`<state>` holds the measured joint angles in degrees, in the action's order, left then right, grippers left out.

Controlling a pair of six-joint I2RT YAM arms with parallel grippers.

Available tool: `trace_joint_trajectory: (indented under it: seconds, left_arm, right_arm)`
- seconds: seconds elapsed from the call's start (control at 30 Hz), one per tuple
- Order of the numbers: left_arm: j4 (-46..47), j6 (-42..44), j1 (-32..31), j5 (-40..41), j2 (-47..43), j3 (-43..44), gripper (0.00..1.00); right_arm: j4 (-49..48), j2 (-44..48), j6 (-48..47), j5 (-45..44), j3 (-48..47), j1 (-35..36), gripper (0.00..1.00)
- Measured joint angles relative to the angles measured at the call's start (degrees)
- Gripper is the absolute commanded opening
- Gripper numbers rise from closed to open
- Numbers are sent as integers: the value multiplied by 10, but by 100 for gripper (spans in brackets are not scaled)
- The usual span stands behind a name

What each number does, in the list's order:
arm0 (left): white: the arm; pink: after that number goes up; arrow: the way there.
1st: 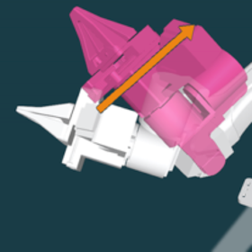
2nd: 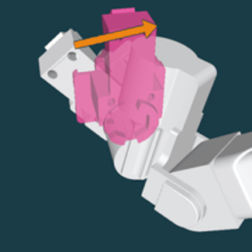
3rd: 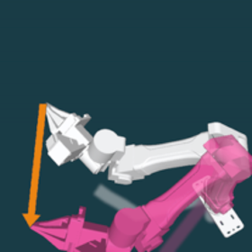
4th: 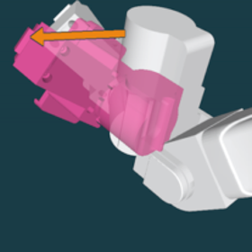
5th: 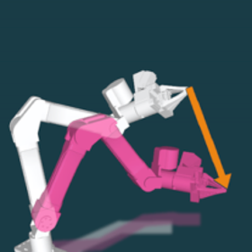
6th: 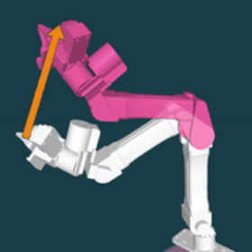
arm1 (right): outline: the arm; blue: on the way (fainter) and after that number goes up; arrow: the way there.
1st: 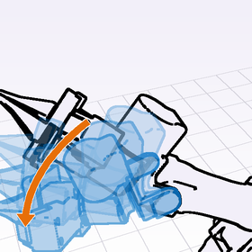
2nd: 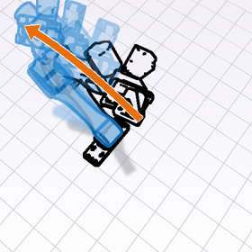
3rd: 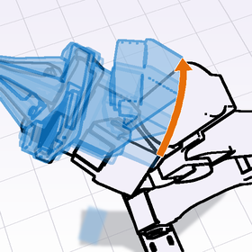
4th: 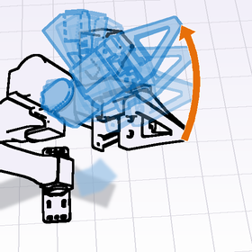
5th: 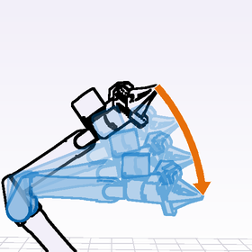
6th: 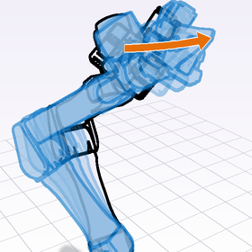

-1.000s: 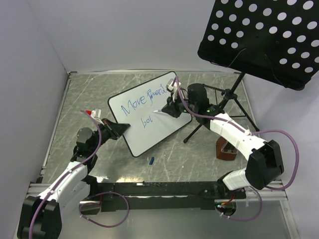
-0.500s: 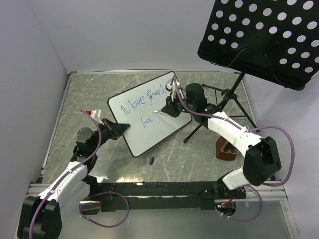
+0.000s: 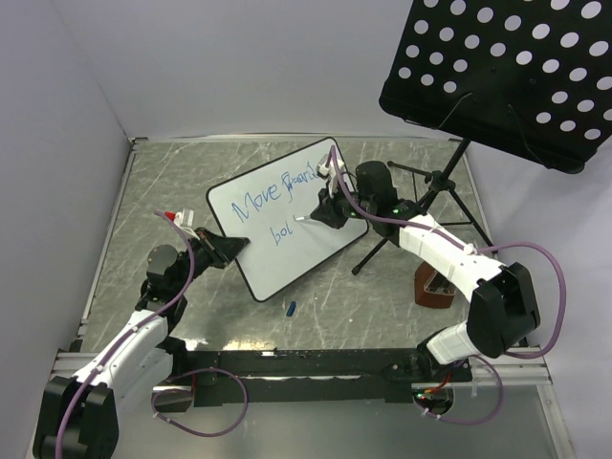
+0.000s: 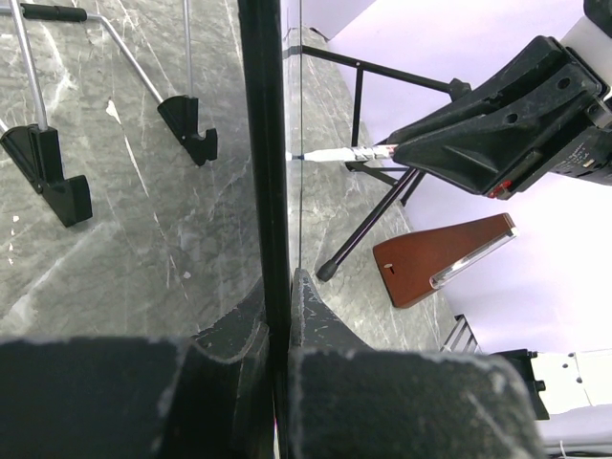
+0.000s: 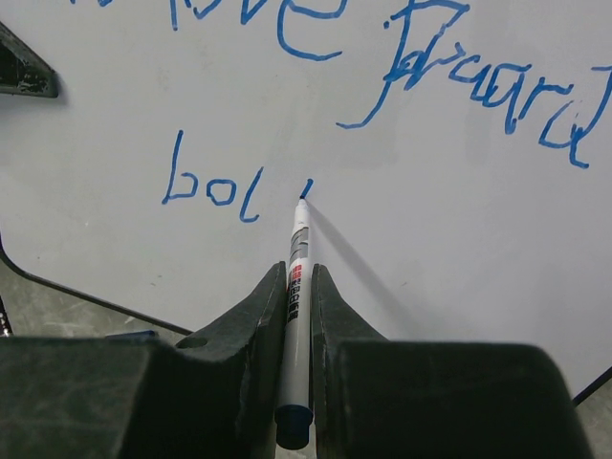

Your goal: Write a sentence on the whiteboard

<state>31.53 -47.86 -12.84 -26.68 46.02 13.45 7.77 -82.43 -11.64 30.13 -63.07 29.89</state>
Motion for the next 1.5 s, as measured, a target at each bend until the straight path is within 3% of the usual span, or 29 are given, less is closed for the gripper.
trace_joint_trajectory:
  seconds: [1.5]
  left_arm:
    - [2,1,0,-1,0,0,1]
  right_arm:
    - [26,13,15,-44,1,28,0]
